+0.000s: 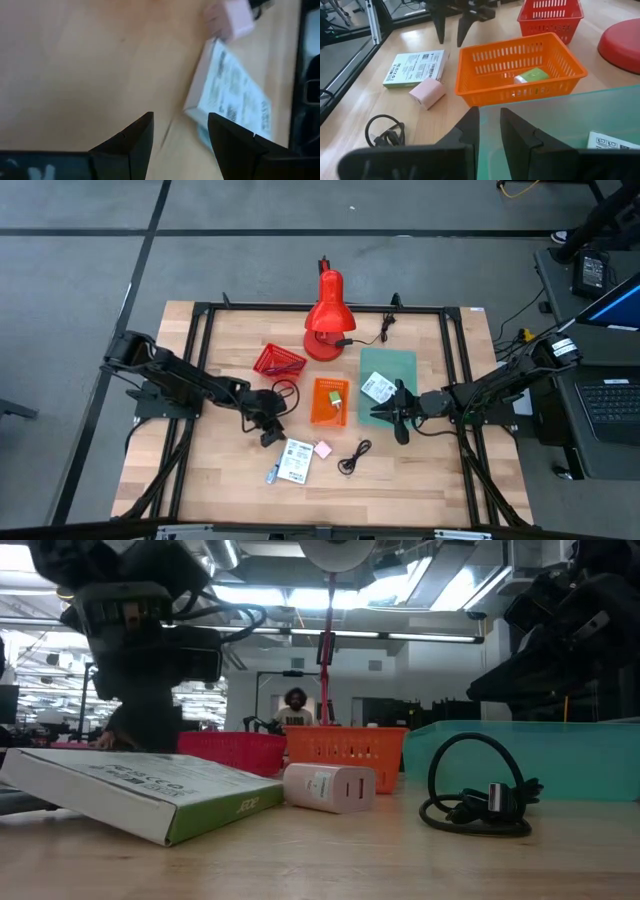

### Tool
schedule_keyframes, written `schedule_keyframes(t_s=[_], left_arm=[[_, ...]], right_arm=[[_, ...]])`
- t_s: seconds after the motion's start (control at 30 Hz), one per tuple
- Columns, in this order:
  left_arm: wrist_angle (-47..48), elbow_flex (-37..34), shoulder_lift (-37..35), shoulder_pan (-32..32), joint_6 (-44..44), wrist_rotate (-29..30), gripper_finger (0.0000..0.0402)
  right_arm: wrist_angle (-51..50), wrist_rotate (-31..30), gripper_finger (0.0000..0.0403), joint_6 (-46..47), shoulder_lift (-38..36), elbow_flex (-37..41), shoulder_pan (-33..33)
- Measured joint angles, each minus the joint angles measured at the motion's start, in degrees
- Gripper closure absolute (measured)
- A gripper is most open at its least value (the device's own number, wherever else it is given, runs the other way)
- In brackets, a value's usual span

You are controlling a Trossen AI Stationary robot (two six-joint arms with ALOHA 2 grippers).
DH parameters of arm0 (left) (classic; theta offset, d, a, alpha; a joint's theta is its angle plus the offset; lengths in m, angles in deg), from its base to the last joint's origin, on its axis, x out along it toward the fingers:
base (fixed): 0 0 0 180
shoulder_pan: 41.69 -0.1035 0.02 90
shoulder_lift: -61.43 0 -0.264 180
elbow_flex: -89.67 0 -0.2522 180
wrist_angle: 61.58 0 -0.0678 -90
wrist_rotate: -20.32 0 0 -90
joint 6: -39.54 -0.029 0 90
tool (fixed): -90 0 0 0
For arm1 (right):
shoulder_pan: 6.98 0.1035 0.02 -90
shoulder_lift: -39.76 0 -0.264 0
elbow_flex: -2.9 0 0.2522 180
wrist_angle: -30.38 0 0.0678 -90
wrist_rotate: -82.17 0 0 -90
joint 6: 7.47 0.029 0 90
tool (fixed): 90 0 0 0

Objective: Pick and place items into bin
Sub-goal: Put the white card reader box into the light blue bin

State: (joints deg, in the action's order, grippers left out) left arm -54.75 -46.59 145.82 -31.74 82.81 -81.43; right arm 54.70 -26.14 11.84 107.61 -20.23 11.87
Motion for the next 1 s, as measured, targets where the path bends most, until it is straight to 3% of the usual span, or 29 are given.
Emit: schedule_keyframes(t_s=[0.1, 0.5, 0.73, 1.0], left_arm=[[-5.0, -0.8, 0.8, 0.5, 0.9, 0.0, 0.0219], [-8.9, -0.8, 5.6, 0.6, 2.7, 0.0, 0.0219], [-15.3, -0.8, 9.6, 0.6, 3.0, -3.7, 0.0219], [-15.6, -0.8, 9.3, 0.6, 3.1, -4.8, 0.0219]], right_arm=[[0.0, 0.0, 0.0344, 0.0, 0.0, 0.0, 0.0], [0.1, 0.0, 0.0344, 0.1, 0.0, 0.0, 0.0], [0.1, 0.0, 0.0344, 0.1, 0.0, 0.0, 0.0], [0.1, 0.0, 0.0344, 0.2, 0.0, 0.0, 0.0]])
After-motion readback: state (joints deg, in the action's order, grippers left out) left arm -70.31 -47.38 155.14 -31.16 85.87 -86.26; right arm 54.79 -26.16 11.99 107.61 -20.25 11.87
